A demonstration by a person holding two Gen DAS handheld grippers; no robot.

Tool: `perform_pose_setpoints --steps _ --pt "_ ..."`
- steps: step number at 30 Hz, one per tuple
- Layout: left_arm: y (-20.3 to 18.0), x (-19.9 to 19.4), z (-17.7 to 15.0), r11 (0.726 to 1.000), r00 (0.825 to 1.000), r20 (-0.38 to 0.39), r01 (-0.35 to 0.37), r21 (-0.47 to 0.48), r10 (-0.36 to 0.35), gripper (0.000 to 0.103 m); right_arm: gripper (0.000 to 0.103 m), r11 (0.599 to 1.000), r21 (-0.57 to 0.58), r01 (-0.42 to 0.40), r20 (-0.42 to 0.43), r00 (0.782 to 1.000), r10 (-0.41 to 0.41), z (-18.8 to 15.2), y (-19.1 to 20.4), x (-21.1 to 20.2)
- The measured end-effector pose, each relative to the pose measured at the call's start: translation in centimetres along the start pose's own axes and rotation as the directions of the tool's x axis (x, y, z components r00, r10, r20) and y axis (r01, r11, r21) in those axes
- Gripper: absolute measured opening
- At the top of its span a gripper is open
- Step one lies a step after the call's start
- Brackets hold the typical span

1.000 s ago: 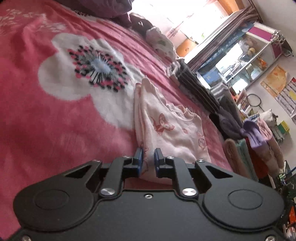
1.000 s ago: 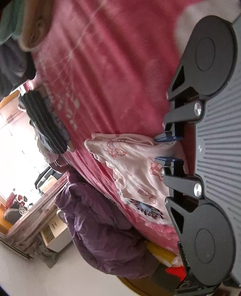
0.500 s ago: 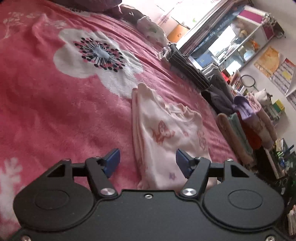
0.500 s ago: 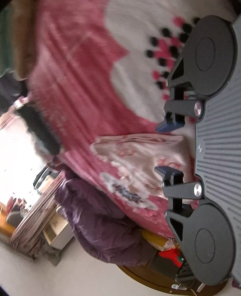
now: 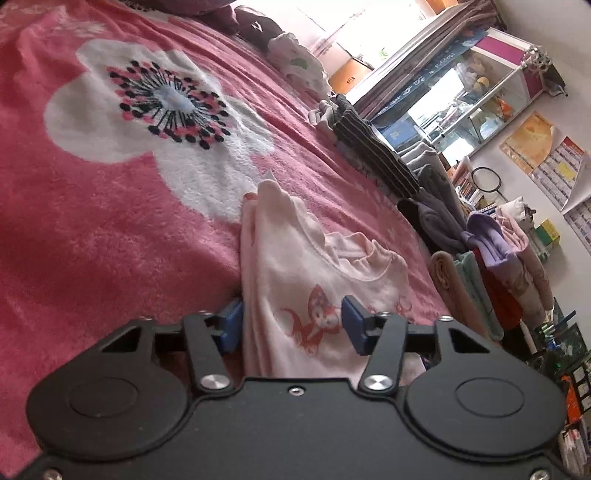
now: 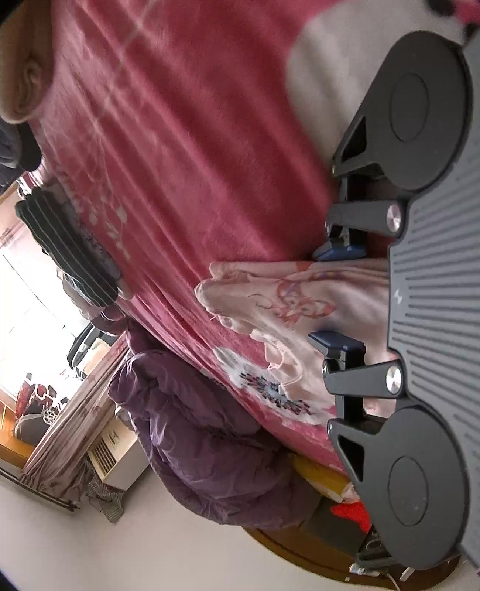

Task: Fold clothes
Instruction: 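Close both tools on the folded pink top and lift it, then carry the folded top with both tools to the clothes stack by the desk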

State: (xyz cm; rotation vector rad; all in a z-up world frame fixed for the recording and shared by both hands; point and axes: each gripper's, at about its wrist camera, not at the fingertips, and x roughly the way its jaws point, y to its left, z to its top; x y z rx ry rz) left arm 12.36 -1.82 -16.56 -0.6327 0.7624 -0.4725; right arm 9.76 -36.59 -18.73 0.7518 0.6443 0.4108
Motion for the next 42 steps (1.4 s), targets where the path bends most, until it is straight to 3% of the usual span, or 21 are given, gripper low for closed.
perform_pose_setpoints --steps 3,6,14,18,24,27,32,42 --pt "0.8 0.1 0.4 0.999 1.0 -0.012 0.018 -0.046 -0.019 0.023 0.028 0.999 0.03 -0.024 -0.004 1.0 0.024 0.1 -0.5 0.1" --pt "0.4 0.2 0.6 0.999 0.999 -0.021 0.034 -0.033 -0.034 0.017 0.021 0.999 0.035 -0.037 -0.012 0.999 0.038 0.1 -0.4 0.2" --pt "-1.3 -1.1 1.4 0.993 0.993 0.012 0.119 -0.017 -0.118 0.014 0.017 0.992 0.08 -0.093 0.045 0.995 0.089 1.0 -0.1 -0.9" --pt "-2.6 -2.8 1.3 0.985 0.984 0.041 0.175 -0.011 -0.174 0.014 0.017 0.981 0.113 -0.16 0.114 0.982 0.148 1.3 0.6 -3.4" --pt "-6.3 -3.3 1.3 0.97 0.97 0.016 0.244 -0.002 -0.244 0.014 0.017 0.97 0.152 -0.189 0.181 0.97 0.161 0.9 0.7 -8.1" --pt "-9.2 -2.7 1.8 0.949 0.949 0.001 0.316 -0.012 -0.316 0.014 0.017 0.973 0.122 -0.195 0.237 0.958 0.163 2.0 1.5 -11.1" --pt "-16.1 0.0 3.8 0.9 0.9 -0.032 0.435 -0.005 -0.435 0.014 0.017 0.971 0.113 -0.21 0.365 0.918 0.156 5.9 1.8 -17.1" --pt "-31.2 10.2 8.1 0.824 0.816 -0.128 0.567 -0.009 -0.563 0.014 0.017 0.978 0.141 -0.154 0.545 0.837 0.053 18.8 -0.6 -27.1"
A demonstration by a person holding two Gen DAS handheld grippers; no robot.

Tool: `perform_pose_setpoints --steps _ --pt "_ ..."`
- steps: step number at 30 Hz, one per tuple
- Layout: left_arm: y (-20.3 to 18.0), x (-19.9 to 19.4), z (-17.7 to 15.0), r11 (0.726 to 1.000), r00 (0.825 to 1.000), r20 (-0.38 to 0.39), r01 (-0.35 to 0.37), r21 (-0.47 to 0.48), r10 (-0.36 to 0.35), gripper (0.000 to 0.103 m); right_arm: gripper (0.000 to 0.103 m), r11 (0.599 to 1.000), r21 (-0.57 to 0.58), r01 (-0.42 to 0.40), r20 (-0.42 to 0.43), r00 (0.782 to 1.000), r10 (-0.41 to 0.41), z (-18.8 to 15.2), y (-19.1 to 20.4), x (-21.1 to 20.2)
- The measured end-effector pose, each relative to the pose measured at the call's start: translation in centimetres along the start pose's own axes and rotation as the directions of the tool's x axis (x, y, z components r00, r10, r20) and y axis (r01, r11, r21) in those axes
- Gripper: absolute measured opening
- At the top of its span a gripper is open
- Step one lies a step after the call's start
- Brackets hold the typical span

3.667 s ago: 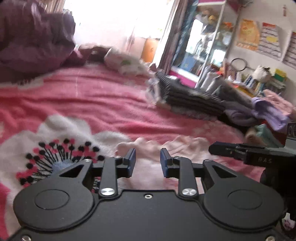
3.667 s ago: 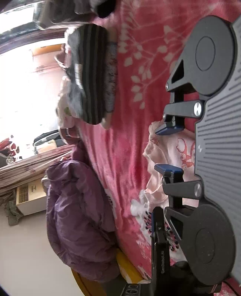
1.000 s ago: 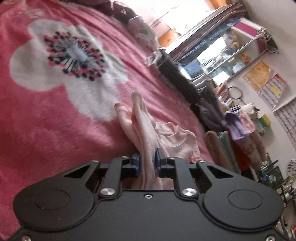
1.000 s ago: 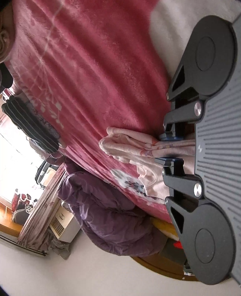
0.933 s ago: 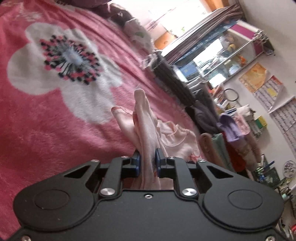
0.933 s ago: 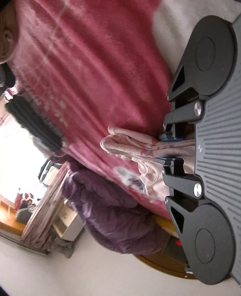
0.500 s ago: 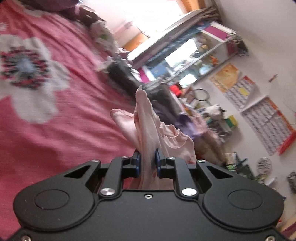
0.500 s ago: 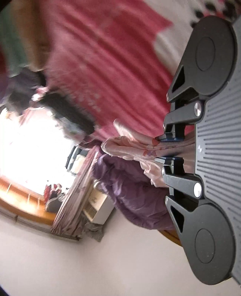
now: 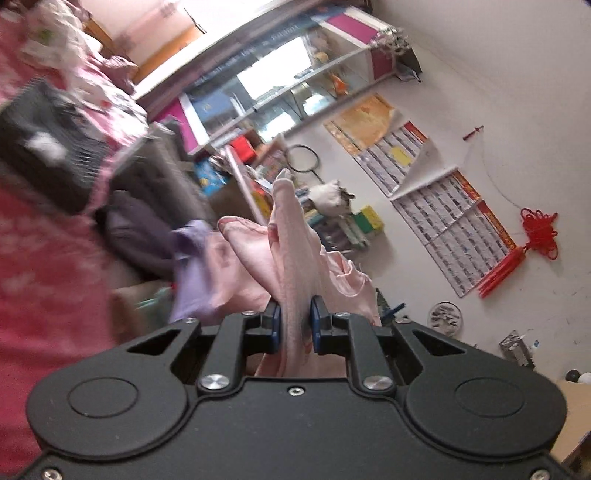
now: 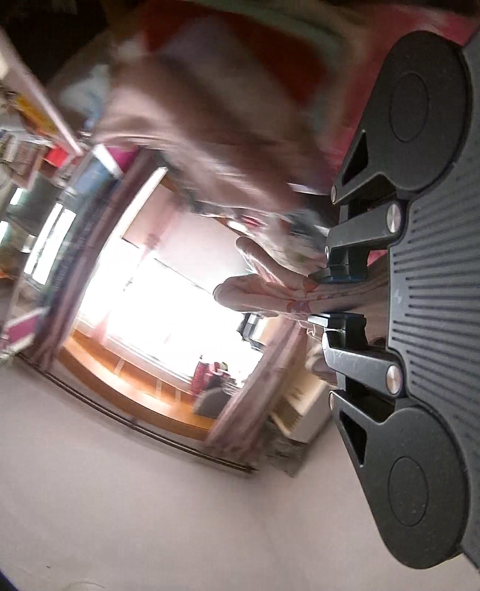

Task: Fold clothes
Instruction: 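Carry the folded top with both tools to the clothes stack by the desk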

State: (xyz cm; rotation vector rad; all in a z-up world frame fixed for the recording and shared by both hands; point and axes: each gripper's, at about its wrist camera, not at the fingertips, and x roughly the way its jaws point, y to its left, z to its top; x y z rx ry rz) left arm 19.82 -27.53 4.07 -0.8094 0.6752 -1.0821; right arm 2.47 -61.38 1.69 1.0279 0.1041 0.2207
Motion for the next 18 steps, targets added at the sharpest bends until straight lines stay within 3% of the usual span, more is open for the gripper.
perform_pose_setpoints --steps 8,13,18 --pt "-0.3 10.0 3.2 0.999 0.998 -0.057 0.03 -0.04 -0.032 0.014 0.017 0.997 0.052 0.05 0.087 0.995 -0.054 9.8 -4.4 1.7" --pt "1.5 13.5 4.1 0.998 0.997 -0.079 -0.01 -0.054 0.005 0.014 0.016 0.995 0.068 0.076 0.08 0.993 -0.082 13.1 -8.1 4.8" --pt "4.4 15.5 3.8 0.994 0.994 -0.092 -0.065 -0.086 0.057 0.013 0.016 0.987 0.117 0.114 0.08 0.989 -0.124 13.8 -12.9 7.1"
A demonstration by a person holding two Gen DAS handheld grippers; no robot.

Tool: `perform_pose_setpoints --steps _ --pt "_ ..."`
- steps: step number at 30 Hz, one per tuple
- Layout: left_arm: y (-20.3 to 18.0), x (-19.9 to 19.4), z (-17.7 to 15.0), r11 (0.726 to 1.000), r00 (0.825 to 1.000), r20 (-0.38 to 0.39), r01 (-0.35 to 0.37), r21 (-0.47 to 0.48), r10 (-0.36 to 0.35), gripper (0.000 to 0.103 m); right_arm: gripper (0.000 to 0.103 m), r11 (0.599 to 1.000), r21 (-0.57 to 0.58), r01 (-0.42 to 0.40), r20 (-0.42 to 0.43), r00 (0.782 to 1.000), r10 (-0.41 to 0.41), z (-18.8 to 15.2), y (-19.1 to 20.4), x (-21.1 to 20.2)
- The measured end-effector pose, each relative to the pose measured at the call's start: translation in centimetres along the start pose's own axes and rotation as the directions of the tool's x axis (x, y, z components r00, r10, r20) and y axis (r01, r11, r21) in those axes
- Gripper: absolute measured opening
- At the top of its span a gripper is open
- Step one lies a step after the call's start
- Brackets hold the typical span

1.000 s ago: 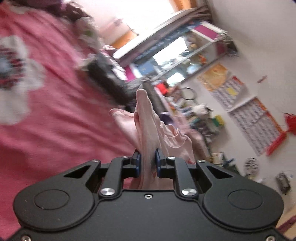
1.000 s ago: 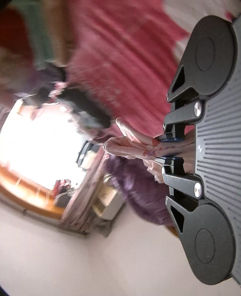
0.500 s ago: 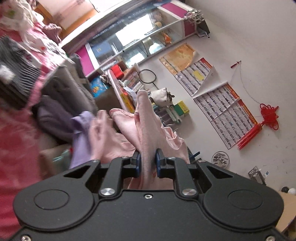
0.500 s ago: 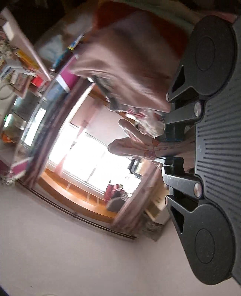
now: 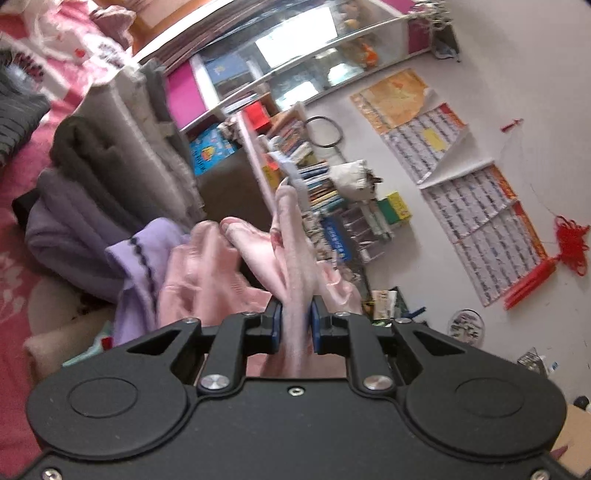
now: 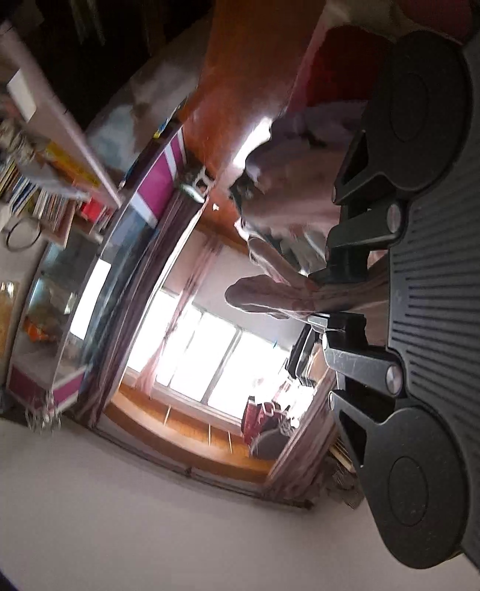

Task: Fold clothes
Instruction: 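Carry the folded top with both tools to the clothes stack by the desk, then lower the top onto the stack and open both tools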

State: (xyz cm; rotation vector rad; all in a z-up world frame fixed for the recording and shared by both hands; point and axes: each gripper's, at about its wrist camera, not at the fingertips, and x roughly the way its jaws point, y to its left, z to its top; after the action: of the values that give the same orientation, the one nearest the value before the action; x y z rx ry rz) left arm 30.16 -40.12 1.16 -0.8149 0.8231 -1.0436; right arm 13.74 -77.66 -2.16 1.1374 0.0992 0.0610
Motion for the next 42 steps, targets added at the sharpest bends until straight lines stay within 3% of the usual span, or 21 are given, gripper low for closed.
perform_pose_setpoints --steps 5,9,10,12,14,16,18,21,23,24,27,28,31,34,37,38,39,42 --pt "2.3 0.5 -0.2 0.999 1.0 -0.011 -0.03 -0.025 0.029 0.011 0.011 0.985 0.175 0.005 0.05 0.999 -0.014 -1.9 -6.1 0.6" --pt "2.0 -1.1 -0.7 0.999 1.0 0.021 0.006 -0.045 -0.005 0.012 0.012 0.988 0.154 -0.02 0.061 0.998 0.011 -2.7 -6.2 0.4" --pt "1.9 -1.8 -1.0 0.998 0.999 0.034 0.018 -0.059 -0.016 0.013 0.012 0.99 0.142 -0.019 0.062 0.998 0.01 -2.7 -6.0 0.3" --pt "1.6 -3.2 -1.8 0.996 0.998 0.059 0.037 -0.075 -0.033 0.029 0.017 0.994 0.108 -0.008 0.067 0.998 0.001 -2.4 -5.5 0.0" --pt "0.4 -4.6 -3.0 0.998 0.996 0.074 0.046 -0.04 -0.043 0.033 0.031 0.999 0.053 0.003 0.09 0.996 -0.008 -2.4 -4.5 -1.4" --pt "-0.9 -5.9 -4.1 0.999 0.996 0.081 0.046 0.005 -0.046 0.033 0.037 1.0 -0.01 0.011 0.125 0.992 -0.01 -2.7 -3.4 -3.2" --pt "-2.2 -6.9 -5.2 0.998 0.996 0.089 0.026 0.054 -0.03 0.042 0.038 0.997 -0.072 0.014 0.151 0.989 -0.003 -3.1 -2.5 -5.0" --pt "-3.7 -7.1 -6.6 0.988 0.992 0.115 -0.06 0.144 0.043 0.042 0.037 0.984 -0.172 0.041 0.125 0.992 -0.019 -4.1 -1.4 -5.8" --pt "-4.4 -6.1 -7.1 0.967 0.989 0.095 -0.135 0.215 0.117 0.038 0.031 0.972 -0.219 0.08 0.088 0.994 -0.063 -4.8 -1.1 -5.5" --pt "-5.2 -5.8 -7.5 0.942 0.981 0.105 -0.187 0.278 0.164 0.026 0.029 0.972 -0.211 0.102 0.073 0.993 -0.088 -5.2 -1.2 -5.2" --pt "-7.5 -5.0 -9.1 0.774 0.936 0.19 -0.352 0.526 0.296 0.023 0.024 0.95 -0.257 0.175 0.083 0.984 -0.159 -6.1 -0.7 -5.0" --pt "-7.0 -3.9 -9.3 0.755 0.928 0.153 -0.366 0.545 0.34 0.023 0.024 0.932 -0.294 0.213 0.092 0.977 -0.195 -6.5 -0.4 -4.8" --pt "-6.0 -4.2 -9.4 0.765 0.924 0.154 -0.376 0.523 0.349 0.023 0.024 0.915 -0.309 0.258 0.089 0.966 -0.242 -6.8 -0.6 -4.2" --pt "-6.3 -6.2 -9.6 0.797 0.935 0.176 -0.354 0.489 0.308 0.023 0.026 0.917 -0.317 0.243 0.095 0.97 -0.224 -6.9 0.5 -5.5" --pt "-7.1 -7.3 -10.4 0.806 0.943 0.164 -0.334 0.489 0.291 0.025 0.032 0.915 -0.324 0.239 0.115 0.97 -0.212 -7.4 1.7 -7.2" --pt "-7.3 -7.6 -10.6 0.803 0.943 0.157 -0.331 0.495 0.292 0.033 0.035 0.913 -0.328 0.242 0.115 0.97 -0.215 -7.6 2.0 -7.6" --pt "-7.6 -8.0 -11.0 0.802 0.944 0.15 -0.329 0.499 0.293 0.05 0.035 0.912 -0.328 0.247 0.116 0.968 -0.221 -7.8 2.3 -8.0" --pt "-8.9 -9.2 -11.6 0.8 0.949 0.138 -0.313 0.512 0.282 0.064 0.042 0.898 -0.355 0.258 0.108 0.966 -0.235 -8.5 3.9 -9.3"
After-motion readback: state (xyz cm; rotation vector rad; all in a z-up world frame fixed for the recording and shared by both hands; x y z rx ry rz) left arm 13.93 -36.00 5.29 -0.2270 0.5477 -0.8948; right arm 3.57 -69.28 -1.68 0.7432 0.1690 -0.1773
